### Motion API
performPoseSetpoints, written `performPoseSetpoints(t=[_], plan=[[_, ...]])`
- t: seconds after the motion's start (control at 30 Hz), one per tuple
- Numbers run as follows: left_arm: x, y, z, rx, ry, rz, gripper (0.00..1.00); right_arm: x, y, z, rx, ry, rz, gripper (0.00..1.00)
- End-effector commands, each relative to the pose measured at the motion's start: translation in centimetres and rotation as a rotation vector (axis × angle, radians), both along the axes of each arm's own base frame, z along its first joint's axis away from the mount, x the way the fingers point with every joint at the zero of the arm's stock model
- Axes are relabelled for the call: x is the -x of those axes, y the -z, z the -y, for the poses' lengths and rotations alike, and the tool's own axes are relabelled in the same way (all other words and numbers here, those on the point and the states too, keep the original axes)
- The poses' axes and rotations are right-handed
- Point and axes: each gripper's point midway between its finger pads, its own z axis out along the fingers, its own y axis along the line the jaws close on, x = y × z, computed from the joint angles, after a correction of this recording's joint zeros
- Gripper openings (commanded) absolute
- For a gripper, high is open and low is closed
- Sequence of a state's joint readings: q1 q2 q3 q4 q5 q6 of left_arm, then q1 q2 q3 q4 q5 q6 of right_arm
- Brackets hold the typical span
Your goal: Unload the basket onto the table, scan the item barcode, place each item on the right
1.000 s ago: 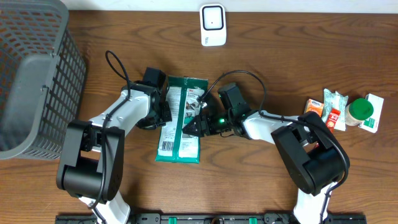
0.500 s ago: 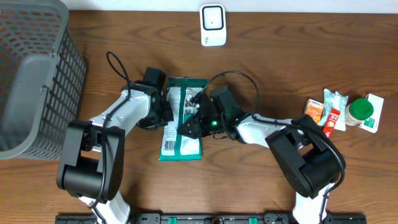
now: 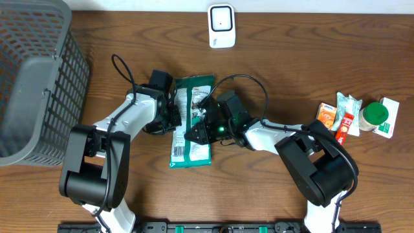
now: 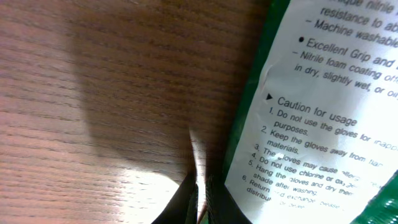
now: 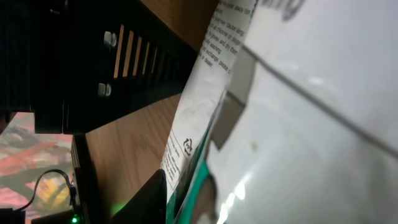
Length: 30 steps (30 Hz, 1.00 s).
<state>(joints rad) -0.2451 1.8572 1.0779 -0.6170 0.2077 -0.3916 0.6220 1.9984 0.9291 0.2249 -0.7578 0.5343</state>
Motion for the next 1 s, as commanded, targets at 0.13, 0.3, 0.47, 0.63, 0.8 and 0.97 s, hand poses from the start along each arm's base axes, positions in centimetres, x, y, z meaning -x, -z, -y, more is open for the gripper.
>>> performPoseSetpoints(t=[0.13, 0.3, 0.47, 0.63, 0.8, 0.97], plan=[[2.99, 3.21, 0.56, 0.015, 0.023, -0.128, 0.09, 0.49, 0.75, -0.07, 0.011, -0.012, -0.007, 0.26], [2.98, 3.21, 0.57, 0.015, 0.023, -0.128, 0.09, 0.71, 0.76, -0.24, 0.011, -0.018, -0.008, 0.27], [2.83, 3.21, 0.6, 0.016, 0.023, -0.122, 0.09, 1.21, 0.86, -0.69, 0.018, -0.029, -0.002, 0.22], [2.8, 3.21, 0.61, 0.017, 0.023, -0.121, 0.09, 1.09, 1.02, -0.61, 0.029, -0.021, 0.002, 0.06], [2.79, 3.21, 0.61, 0.017, 0.023, -0.12, 0.09, 1.21, 1.05, -0.59, 0.029, -0.023, -0.004, 0.08], [2.33, 2.92, 0.64, 0.019, 0.022, -0.1, 0.09, 1.41, 1.53, -0.02, 0.052, -0.017, -0.034, 0.01]])
